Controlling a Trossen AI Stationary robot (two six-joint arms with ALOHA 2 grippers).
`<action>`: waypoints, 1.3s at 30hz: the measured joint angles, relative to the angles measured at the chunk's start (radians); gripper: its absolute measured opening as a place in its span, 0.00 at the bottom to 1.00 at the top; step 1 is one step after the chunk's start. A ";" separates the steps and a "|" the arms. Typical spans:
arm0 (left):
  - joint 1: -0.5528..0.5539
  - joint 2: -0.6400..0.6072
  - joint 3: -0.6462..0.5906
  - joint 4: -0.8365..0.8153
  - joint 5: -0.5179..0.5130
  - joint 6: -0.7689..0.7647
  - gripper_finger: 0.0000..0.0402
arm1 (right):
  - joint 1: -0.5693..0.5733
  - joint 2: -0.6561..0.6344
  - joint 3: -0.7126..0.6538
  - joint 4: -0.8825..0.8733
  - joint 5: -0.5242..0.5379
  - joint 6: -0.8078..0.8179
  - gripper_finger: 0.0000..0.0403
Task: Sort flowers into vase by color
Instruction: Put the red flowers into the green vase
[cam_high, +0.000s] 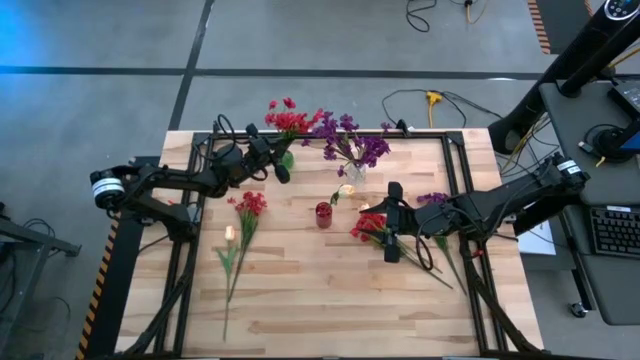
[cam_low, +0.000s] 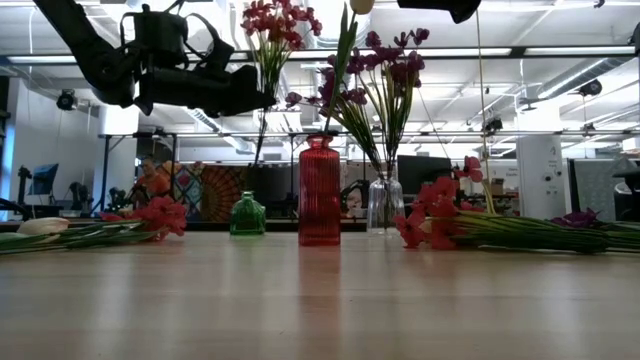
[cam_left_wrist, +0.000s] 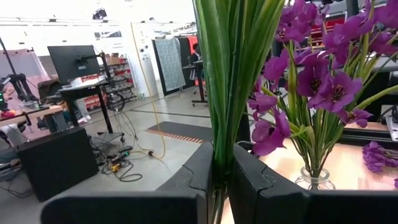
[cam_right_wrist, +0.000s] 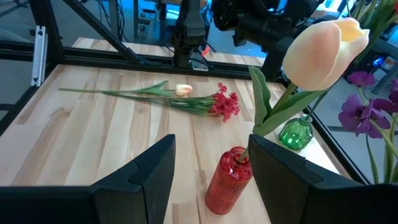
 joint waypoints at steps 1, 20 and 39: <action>0.000 -0.001 0.000 0.000 0.000 0.000 0.03 | 0.000 0.000 0.000 0.000 0.000 0.000 0.49; 0.000 -0.019 0.001 -0.023 0.004 0.007 0.03 | 0.000 0.000 0.000 -0.002 0.000 0.002 0.49; 0.000 -0.060 0.002 -0.068 -0.031 0.008 0.03 | 0.000 0.000 0.000 0.000 0.000 0.006 0.49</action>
